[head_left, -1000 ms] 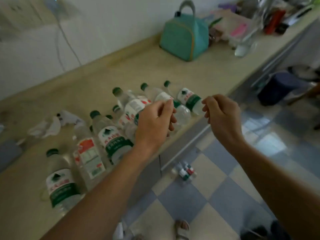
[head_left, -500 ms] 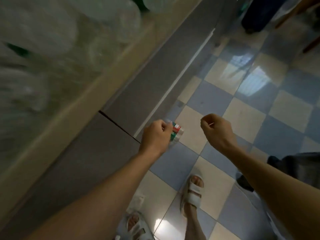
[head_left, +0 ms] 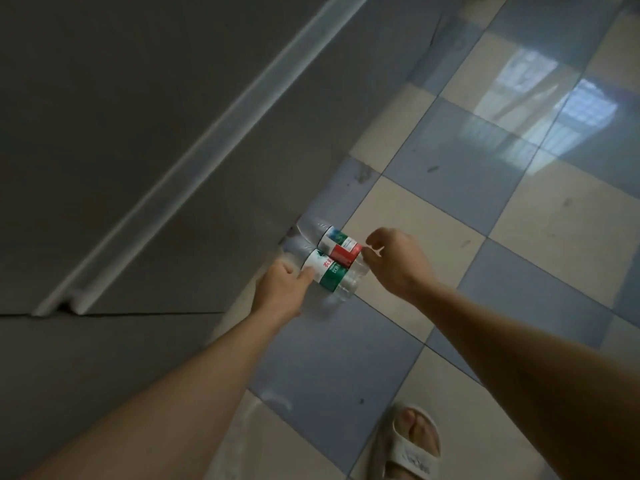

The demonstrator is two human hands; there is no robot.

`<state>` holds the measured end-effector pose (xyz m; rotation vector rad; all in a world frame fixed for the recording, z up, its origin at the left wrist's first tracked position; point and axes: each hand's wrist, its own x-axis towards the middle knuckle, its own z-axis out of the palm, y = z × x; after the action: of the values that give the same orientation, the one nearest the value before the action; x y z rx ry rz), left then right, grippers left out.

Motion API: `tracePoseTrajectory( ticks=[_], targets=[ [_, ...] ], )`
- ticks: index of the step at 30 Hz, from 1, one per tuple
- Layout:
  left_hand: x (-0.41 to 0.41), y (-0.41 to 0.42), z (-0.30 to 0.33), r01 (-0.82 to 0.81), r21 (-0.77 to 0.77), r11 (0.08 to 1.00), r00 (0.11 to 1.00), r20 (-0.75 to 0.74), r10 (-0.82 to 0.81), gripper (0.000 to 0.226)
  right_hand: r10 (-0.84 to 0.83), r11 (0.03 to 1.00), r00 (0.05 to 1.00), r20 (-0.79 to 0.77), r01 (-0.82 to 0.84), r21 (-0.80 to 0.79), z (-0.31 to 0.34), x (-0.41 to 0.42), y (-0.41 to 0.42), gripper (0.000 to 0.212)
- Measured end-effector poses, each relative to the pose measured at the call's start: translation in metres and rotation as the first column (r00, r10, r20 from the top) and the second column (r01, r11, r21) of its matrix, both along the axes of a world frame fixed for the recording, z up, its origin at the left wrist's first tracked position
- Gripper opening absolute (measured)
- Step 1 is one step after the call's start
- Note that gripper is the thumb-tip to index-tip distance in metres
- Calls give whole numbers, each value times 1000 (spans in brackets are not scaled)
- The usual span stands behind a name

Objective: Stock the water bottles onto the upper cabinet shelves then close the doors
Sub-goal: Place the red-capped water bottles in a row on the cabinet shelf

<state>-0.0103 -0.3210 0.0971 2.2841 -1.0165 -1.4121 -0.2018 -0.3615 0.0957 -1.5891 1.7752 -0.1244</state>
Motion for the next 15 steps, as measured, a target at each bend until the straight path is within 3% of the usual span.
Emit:
tracePoseTrajectory(
  ticks=[7, 10, 12, 15],
  targets=[
    [6, -34, -132, -99, -1, 995, 993, -67, 98, 75, 61, 997, 998, 22, -62, 52, -128, 17, -34, 56],
    [1, -40, -159, -187, -44, 981, 979, -86, 183, 91, 101, 992, 994, 50, -104, 72, -155, 22, -39, 63],
    [-3, -41, -170, -180, -95, 979, 983, -51, 176, 97, 95, 993, 994, 50, -98, 61, -163, 22, -40, 64],
    [-3, -42, -173, -127, -120, 985, 985, -135, 111, 109, 82, 986, 994, 69, -92, 143, -164, 14, -40, 65]
  ],
)
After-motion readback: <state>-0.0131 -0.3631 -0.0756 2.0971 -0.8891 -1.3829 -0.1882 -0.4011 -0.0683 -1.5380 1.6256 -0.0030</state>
